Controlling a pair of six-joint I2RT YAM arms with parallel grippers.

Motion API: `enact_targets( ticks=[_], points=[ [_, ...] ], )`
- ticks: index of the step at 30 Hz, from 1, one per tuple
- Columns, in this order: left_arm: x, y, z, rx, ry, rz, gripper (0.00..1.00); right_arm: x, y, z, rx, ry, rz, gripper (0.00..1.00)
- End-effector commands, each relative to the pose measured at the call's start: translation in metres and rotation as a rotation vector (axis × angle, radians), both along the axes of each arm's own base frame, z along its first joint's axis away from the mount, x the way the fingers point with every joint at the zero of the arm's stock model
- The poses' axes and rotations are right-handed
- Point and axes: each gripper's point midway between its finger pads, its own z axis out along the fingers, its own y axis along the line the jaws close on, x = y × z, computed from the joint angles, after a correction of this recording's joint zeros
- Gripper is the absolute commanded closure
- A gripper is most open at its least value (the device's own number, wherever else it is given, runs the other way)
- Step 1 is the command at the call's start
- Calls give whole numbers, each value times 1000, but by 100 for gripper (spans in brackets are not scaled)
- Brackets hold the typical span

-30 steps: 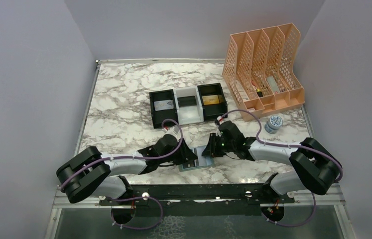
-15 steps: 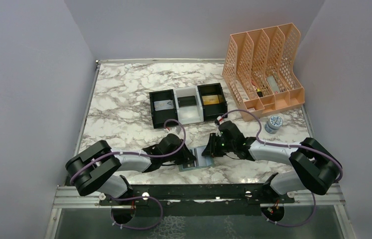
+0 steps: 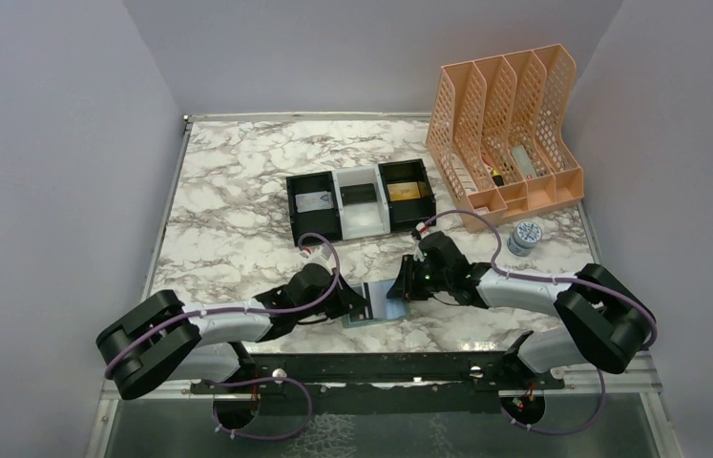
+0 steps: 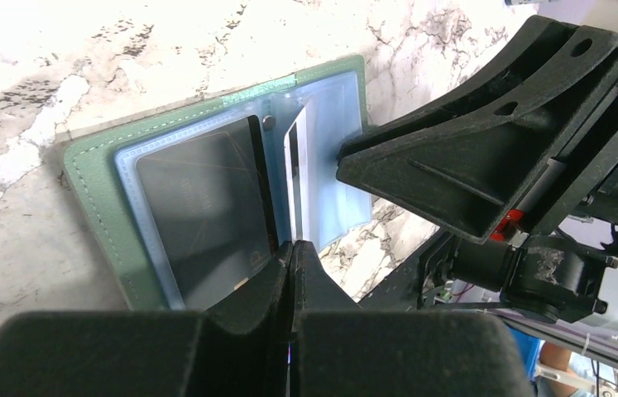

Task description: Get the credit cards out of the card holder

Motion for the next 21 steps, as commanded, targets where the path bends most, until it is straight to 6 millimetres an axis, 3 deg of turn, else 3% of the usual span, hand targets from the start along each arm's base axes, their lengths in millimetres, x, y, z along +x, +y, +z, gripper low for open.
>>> enact_targets(
  ticks=[1, 8, 12, 16, 21],
  points=[
    [7, 6, -1, 0, -9, 55, 100, -3, -14, -14, -72, 9, -20, 79],
    [7, -2, 0, 5, -6, 22, 100, -2, 13, 35, 87, -85, 102, 76],
    [8, -3, 1, 5, -7, 19, 100, -5, 26, 47, 156, -110, 171, 74],
    [8, -5, 3, 2, -12, 14, 97, -9, 28, 25, 133, -26, 178, 74],
    [9, -10, 7, -4, -28, -14, 82, -13, 12, -12, 30, 67, 95, 74]
  ],
)
